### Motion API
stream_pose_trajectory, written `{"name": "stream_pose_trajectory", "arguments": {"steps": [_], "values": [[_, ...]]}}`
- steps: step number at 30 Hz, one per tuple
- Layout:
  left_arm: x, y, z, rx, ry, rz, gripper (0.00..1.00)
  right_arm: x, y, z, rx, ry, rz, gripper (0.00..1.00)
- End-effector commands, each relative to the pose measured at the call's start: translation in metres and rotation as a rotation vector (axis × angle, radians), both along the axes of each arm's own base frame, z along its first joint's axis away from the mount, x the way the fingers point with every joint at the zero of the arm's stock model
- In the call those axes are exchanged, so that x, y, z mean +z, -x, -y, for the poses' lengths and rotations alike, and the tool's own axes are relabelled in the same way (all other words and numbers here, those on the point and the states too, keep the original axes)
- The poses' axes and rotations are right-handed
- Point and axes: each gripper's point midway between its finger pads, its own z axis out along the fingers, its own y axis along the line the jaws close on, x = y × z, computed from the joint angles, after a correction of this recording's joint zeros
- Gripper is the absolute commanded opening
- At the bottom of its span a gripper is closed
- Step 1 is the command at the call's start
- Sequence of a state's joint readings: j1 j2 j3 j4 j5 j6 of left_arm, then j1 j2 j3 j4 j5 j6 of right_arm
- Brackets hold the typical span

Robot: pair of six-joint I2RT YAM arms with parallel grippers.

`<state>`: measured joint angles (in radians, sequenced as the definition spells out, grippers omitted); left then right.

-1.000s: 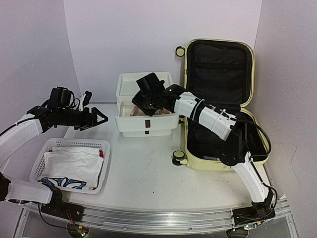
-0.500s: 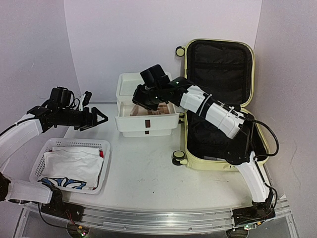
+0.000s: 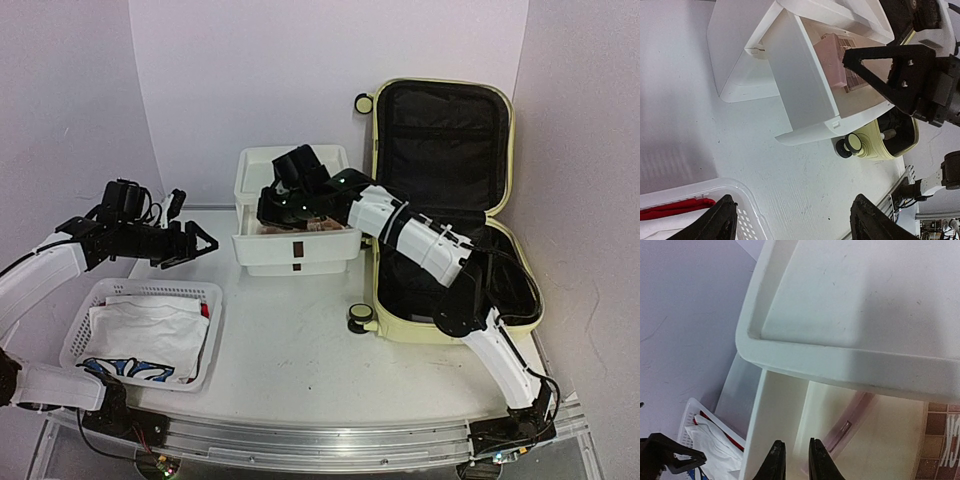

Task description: Open, take out, and arrange the luggage

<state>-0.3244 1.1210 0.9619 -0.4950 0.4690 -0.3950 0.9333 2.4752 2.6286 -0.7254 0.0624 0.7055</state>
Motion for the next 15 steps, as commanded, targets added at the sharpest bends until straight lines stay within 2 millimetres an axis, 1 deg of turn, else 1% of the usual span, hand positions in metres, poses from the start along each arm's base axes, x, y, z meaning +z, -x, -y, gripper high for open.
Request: {"name": "stream_pose_trajectory", "arguments": {"steps": [1,3,7,10,13,15], "values": [[0.017,-0.001,0.003,-0.007,0.03,0.057,0.78,0.019,-0.003,-0.012,0.04,-0.023,0.098,0.19],[0.018,-0.002,0.003,-0.007,0.031,0.059,0.78,0.014,-0.005,-0.006,0.019,0.011,0.098,0.19],[0.021,-0.004,0.003,-0.006,0.031,0.063,0.78,0.003,-0.006,0.021,-0.059,0.117,0.069,0.16],[0.021,-0.005,0.004,-0.008,0.032,0.06,0.78,0.0,0.001,0.039,-0.086,0.178,0.039,0.15],[0.018,-0.007,0.005,-0.01,0.033,0.048,0.78,0.004,0.005,0.06,-0.126,0.238,0.026,0.13],[0.016,-0.007,0.006,-0.012,0.034,0.039,0.78,0.011,0.008,0.07,-0.144,0.259,0.034,0.13]]}}
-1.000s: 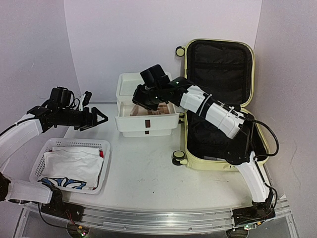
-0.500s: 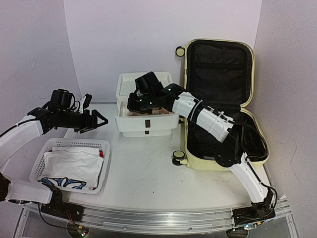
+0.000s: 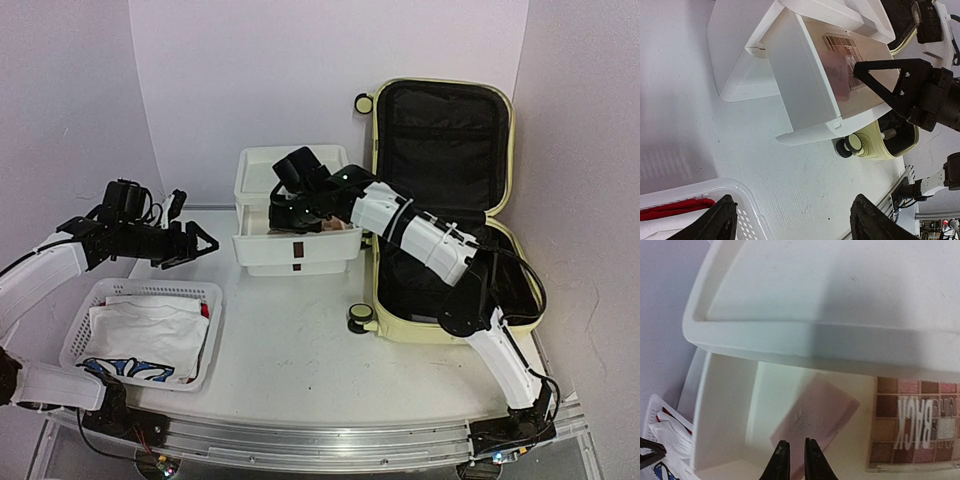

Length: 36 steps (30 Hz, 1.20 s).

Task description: Open, take out, and arrange the luggage

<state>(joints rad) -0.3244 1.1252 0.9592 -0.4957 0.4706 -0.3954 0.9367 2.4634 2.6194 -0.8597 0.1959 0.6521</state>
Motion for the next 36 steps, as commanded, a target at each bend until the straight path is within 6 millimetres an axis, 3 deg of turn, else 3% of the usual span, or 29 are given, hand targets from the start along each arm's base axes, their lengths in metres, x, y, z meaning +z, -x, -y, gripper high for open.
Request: {"name": "stream_pose_trajectory", "arguments": {"steps": [1,4,8,14,21,24,26,30,34,36], "values": [[0.017,-0.007,0.006,-0.013,0.035,0.042,0.78,0.041,0.012,0.046,-0.078,0.082,0.032,0.13],[0.016,-0.006,0.006,-0.011,0.038,0.037,0.78,0.06,0.018,0.055,-0.066,0.087,0.057,0.16],[0.017,-0.005,0.005,-0.007,0.037,0.043,0.78,0.087,0.026,0.052,-0.006,0.032,0.089,0.29],[0.019,-0.003,0.004,-0.007,0.038,0.05,0.78,0.102,0.041,0.087,0.024,0.147,0.153,0.49],[0.015,-0.002,0.012,-0.048,0.065,0.012,0.78,0.071,0.072,0.155,0.075,0.393,0.157,0.72],[0.014,-0.002,0.018,-0.073,0.082,-0.009,0.78,0.047,0.085,0.167,0.096,0.407,0.09,0.8],[0.011,-0.003,0.019,-0.075,0.084,-0.024,0.78,0.032,0.091,0.164,0.113,0.388,0.052,0.84],[0.008,-0.004,0.02,-0.077,0.089,-0.04,0.78,0.013,0.086,0.132,0.145,0.274,0.03,0.89],[0.011,-0.001,0.021,-0.08,0.101,-0.04,0.78,0.007,0.064,0.099,0.095,0.162,0.05,0.98],[0.012,0.002,0.019,-0.072,0.102,-0.035,0.78,0.008,0.049,0.097,-0.024,0.125,0.068,0.98]]}}
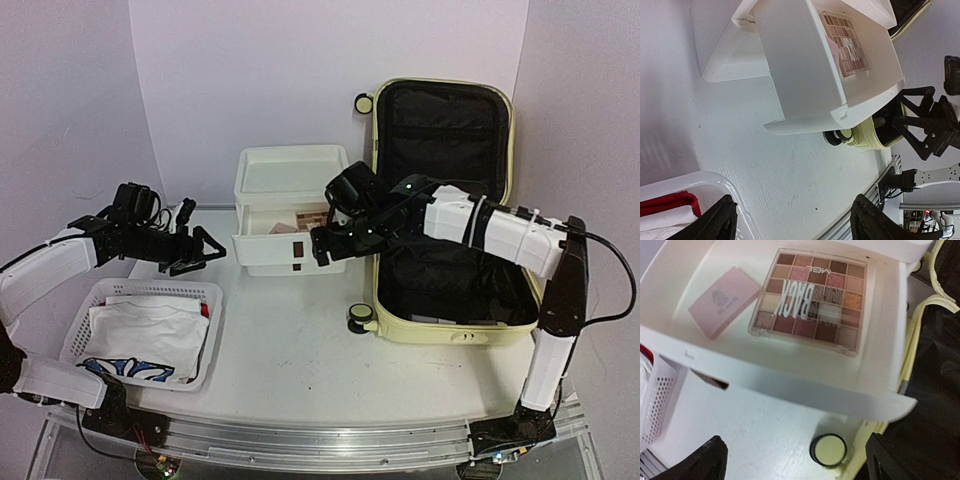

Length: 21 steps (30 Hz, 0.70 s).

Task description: Open, take out, and arrange the luggage

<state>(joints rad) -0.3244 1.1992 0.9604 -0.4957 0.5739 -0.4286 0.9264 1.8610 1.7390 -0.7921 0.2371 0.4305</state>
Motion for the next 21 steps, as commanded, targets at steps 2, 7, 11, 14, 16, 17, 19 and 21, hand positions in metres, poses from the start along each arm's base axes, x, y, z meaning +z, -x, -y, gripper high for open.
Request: {"name": "stream_pose_trajectory", "arguments": {"steps": [2,7,11,14,16,17,19,21], "values": [[0.03,0.002,0.001,0.002,0.05,0.082,0.78,0.024,-0.047,-0.028,-0.259,-0.224,0.139,0.98],[0.031,0.009,-0.002,0.012,0.051,0.094,0.79,0.029,-0.074,-0.034,-0.422,-0.288,0.216,0.98],[0.032,0.012,-0.004,0.014,0.05,0.099,0.79,0.033,-0.086,-0.061,-0.398,-0.355,0.217,0.98],[0.032,0.013,-0.005,0.015,0.05,0.101,0.79,0.035,-0.092,-0.076,-0.391,-0.4,0.205,0.98],[0.031,0.014,-0.005,0.014,0.05,0.1,0.79,0.039,-0.095,-0.08,-0.394,-0.415,0.218,0.98],[0.031,0.015,-0.005,0.015,0.049,0.099,0.79,0.041,-0.096,-0.081,-0.397,-0.419,0.231,0.98],[0.029,0.016,-0.006,0.016,0.047,0.097,0.79,0.043,-0.101,-0.083,-0.395,-0.413,0.259,0.98],[0.028,0.017,-0.005,0.015,0.049,0.091,0.79,0.049,-0.108,-0.088,-0.392,-0.414,0.289,0.98]]}}
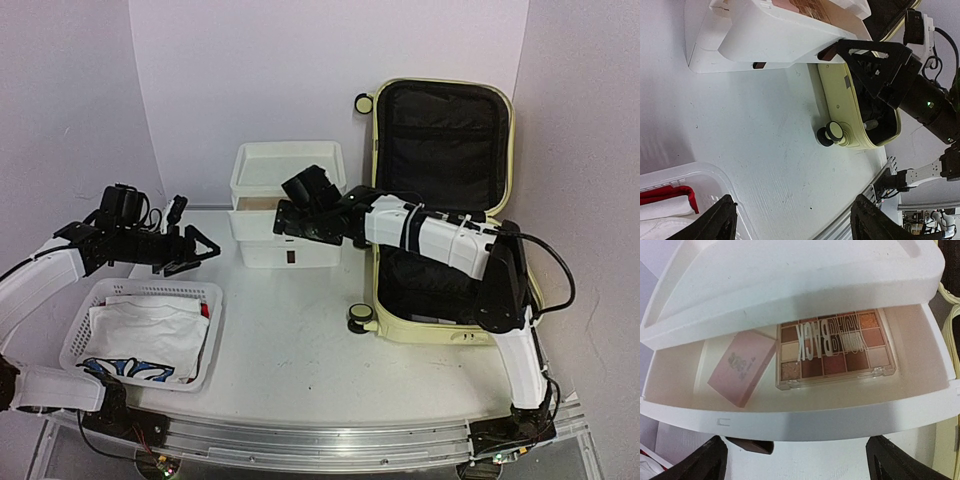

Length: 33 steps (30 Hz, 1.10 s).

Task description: Open, take out, and arrange the luggage

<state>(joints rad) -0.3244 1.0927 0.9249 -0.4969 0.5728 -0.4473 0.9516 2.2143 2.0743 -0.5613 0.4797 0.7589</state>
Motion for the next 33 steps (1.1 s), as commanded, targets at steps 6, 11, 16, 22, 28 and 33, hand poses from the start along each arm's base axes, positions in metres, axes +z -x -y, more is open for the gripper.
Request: {"name": "stream_pose_trajectory", "arguments": {"steps": [6,11,16,22,28,33], "values": [[0.014,0.004,-0.001,0.007,0.023,0.05,0.79,0.051,-0.04,-0.022,-0.06,-0.09,0.215,0.98],[0.015,0.007,-0.003,0.01,0.025,0.054,0.79,0.053,-0.054,-0.025,-0.07,-0.061,0.282,0.98],[0.014,0.011,-0.004,0.011,0.03,0.05,0.79,0.045,-0.065,-0.025,-0.061,-0.034,0.304,0.98],[0.014,0.013,-0.006,0.017,0.026,0.055,0.79,0.041,-0.069,-0.034,-0.015,0.001,0.343,0.98],[0.013,0.015,-0.006,0.013,0.023,0.051,0.79,0.042,-0.066,-0.036,0.032,0.04,0.349,0.98],[0.005,0.014,-0.007,0.003,-0.005,0.047,0.79,0.06,-0.022,-0.029,0.267,0.079,0.313,0.98]]}}
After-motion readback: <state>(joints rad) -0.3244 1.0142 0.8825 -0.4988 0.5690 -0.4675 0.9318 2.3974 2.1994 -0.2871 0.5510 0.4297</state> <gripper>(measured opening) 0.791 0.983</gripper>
